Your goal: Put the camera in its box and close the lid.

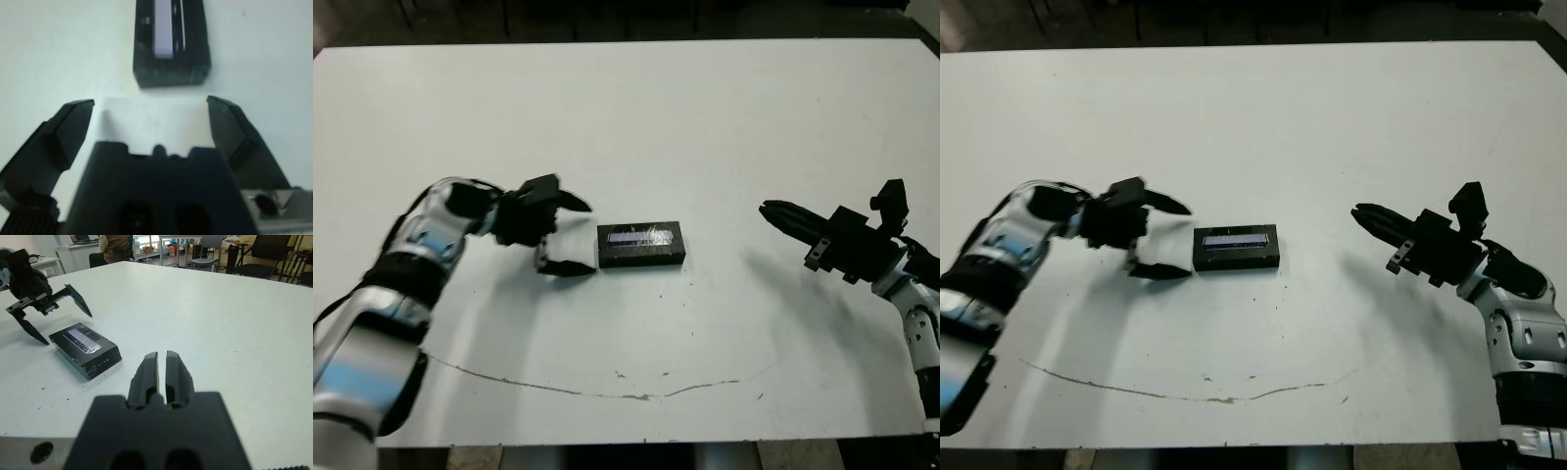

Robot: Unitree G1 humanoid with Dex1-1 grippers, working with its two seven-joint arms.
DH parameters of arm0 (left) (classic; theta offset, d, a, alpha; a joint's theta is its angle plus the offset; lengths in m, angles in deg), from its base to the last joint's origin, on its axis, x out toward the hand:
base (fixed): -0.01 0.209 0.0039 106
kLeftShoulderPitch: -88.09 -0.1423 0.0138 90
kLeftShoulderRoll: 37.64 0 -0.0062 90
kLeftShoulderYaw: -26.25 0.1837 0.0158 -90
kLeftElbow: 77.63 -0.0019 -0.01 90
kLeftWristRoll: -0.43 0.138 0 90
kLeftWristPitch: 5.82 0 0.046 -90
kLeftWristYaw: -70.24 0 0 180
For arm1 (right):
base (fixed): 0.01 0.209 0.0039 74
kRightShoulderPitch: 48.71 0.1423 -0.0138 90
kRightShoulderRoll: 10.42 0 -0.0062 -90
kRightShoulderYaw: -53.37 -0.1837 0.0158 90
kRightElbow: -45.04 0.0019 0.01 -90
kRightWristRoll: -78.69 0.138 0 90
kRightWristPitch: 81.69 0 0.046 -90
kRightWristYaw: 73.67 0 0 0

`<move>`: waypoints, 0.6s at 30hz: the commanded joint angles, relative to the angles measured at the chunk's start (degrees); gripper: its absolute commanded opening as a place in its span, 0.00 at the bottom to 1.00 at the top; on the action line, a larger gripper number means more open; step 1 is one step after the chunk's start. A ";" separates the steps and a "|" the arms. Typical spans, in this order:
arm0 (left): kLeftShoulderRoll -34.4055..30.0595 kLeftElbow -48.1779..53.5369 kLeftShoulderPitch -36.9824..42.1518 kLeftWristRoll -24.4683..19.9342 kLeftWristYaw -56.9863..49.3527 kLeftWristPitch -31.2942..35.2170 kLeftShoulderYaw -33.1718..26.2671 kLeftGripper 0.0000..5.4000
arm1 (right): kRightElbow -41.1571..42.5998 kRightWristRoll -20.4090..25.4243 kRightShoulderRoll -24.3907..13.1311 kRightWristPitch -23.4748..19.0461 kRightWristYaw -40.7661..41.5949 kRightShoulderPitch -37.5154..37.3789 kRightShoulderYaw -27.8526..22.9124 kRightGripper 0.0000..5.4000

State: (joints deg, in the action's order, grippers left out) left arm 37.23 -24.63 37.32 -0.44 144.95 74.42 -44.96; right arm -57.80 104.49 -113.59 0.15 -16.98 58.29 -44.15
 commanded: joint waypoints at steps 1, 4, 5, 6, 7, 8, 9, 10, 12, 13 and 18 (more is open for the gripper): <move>-5.30 -0.38 -6.79 3.22 1.54 1.29 1.06 1.00 | -2.13 0.02 0.20 -0.19 1.62 0.72 0.47 0.00; -8.32 0.46 -9.17 2.52 0.90 1.57 -0.34 1.00 | -2.46 -0.04 0.30 -0.59 1.87 1.13 0.63 0.00; -9.47 1.01 -9.89 2.25 0.70 1.77 -0.94 1.00 | -2.14 -0.05 0.30 -0.98 1.57 1.10 0.68 0.00; -10.41 1.56 -10.52 1.76 0.64 1.88 -1.69 1.00 | -1.71 -0.14 0.23 -1.44 1.14 1.03 0.76 0.00; -11.01 2.09 -11.08 0.89 0.53 2.83 -2.70 1.00 | -1.40 -0.39 0.19 -1.36 0.81 0.96 0.86 0.00; -11.60 2.90 -11.74 -0.07 -0.11 4.01 -3.98 1.00 | -1.26 -0.61 0.23 -0.96 0.64 0.92 0.93 0.00; -11.97 3.79 -12.72 -1.64 -1.31 4.66 -6.07 1.00 | -1.23 -0.73 0.29 -0.72 0.54 0.95 0.98 0.00; -12.05 5.64 -14.25 -3.19 -3.91 5.50 -8.72 1.00 | -1.53 -0.77 0.44 -0.27 0.66 1.08 1.02 0.00; -10.63 12.00 -18.60 -5.69 -12.63 7.57 -14.85 1.00 | -1.54 -0.97 0.65 0.42 0.53 1.13 1.09 0.00; -9.07 16.31 -21.04 -6.90 -17.71 9.17 -17.82 1.00 | -1.46 -1.07 0.73 0.71 0.46 1.10 1.12 0.00; 5.92 39.14 -30.18 -10.66 -42.81 14.73 -25.64 0.92 | -0.68 -1.45 1.24 1.44 -0.71 0.88 1.16 0.00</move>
State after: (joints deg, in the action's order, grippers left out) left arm 38.31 8.47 10.41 -10.09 108.11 86.93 -69.43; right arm -58.89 104.19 -112.67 1.29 -16.78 59.83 -43.32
